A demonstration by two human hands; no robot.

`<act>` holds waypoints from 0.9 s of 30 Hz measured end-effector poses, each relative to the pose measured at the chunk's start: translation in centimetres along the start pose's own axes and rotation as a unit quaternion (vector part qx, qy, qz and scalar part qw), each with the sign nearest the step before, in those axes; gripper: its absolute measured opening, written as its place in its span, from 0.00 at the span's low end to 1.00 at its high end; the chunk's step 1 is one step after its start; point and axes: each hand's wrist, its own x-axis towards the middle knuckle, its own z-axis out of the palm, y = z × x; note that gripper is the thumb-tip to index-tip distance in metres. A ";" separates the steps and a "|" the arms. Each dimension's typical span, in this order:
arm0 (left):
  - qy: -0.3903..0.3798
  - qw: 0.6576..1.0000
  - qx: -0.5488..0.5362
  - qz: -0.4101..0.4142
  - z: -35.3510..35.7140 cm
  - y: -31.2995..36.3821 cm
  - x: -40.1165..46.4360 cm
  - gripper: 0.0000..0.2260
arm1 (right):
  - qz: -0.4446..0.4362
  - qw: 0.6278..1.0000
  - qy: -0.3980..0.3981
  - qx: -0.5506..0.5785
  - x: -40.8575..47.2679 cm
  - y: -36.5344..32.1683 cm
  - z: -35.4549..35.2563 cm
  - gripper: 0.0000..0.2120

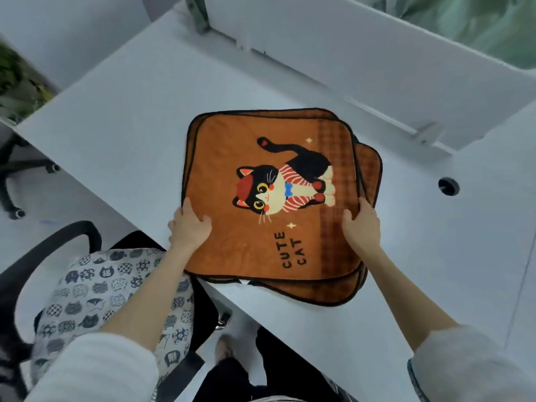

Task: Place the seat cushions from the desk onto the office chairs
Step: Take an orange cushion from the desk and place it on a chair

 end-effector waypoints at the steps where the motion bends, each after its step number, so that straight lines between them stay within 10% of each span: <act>1: 0.005 1.000 -0.004 0.000 -0.3 0.1 0.5 0.27 | 0.004 1.000 0.001 0.004 0.1 -0.1 -0.1 0.25; 15: 0.012 0.977 -0.145 0.157 -3.9 2.8 -4.0 0.17 | 0.009 0.996 0.002 0.087 -1.7 -4.5 -3.4 0.20; 23: -0.082 0.930 -0.193 0.303 -3.4 4.0 -10.7 0.12 | -0.016 0.958 0.176 0.228 -12.9 1.7 -7.7 0.16; 27: -0.181 0.910 -0.281 0.246 -1.3 4.0 -14.5 0.17 | 0.014 0.933 0.273 0.233 -19.0 6.5 -9.1 0.16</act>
